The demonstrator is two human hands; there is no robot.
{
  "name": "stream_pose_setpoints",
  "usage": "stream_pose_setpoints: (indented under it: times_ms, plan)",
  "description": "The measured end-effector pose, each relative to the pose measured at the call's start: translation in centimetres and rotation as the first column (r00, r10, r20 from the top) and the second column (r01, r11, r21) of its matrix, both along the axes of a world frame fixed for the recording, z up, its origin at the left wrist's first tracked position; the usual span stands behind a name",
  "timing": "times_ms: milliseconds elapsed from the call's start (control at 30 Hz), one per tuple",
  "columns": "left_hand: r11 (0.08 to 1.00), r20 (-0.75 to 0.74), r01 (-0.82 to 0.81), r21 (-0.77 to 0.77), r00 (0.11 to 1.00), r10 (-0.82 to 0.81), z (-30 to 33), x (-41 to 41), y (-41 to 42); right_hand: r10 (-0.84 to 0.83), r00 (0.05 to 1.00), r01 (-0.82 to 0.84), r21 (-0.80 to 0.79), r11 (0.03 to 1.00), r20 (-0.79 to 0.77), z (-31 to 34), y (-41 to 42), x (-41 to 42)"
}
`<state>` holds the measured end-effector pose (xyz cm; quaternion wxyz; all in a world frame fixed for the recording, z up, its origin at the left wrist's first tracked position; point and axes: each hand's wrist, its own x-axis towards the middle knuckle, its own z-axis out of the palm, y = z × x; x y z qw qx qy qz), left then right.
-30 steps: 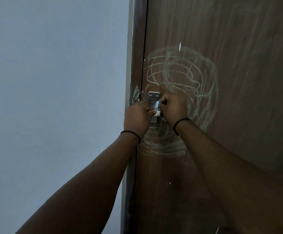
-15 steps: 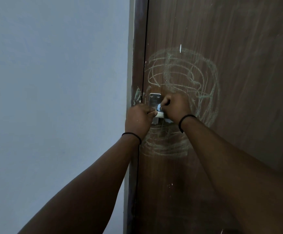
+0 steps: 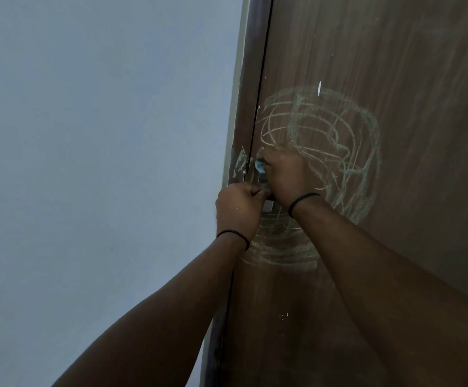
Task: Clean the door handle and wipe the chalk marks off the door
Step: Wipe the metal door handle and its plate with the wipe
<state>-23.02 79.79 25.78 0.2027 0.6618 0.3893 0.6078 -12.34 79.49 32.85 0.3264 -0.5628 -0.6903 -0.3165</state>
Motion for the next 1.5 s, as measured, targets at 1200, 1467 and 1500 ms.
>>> stream_pose_setpoints:
  times_ms: [1200, 1467, 1500]
  plan:
    - [0.959, 0.263, 0.224, -0.173, 0.949, -0.174, -2.2, -0.3, 0.5, 0.14, 0.934, -0.126, 0.062, 0.99, -0.328, -0.8, -0.6, 0.7]
    - [0.952, 0.285, 0.207, -0.227, 0.949, -0.138, -3.2, -0.2, 0.6, -0.001, 0.923, -0.025, -0.065, 0.998, -0.384, -1.6, -1.3, 0.8]
    - [0.955, 0.274, 0.197, -0.22, 0.952, -0.133, -3.1, -0.2, 0.5, -0.029, 0.906, -0.028, -0.129, 0.991, -0.422, -1.6, -1.4, 1.0]
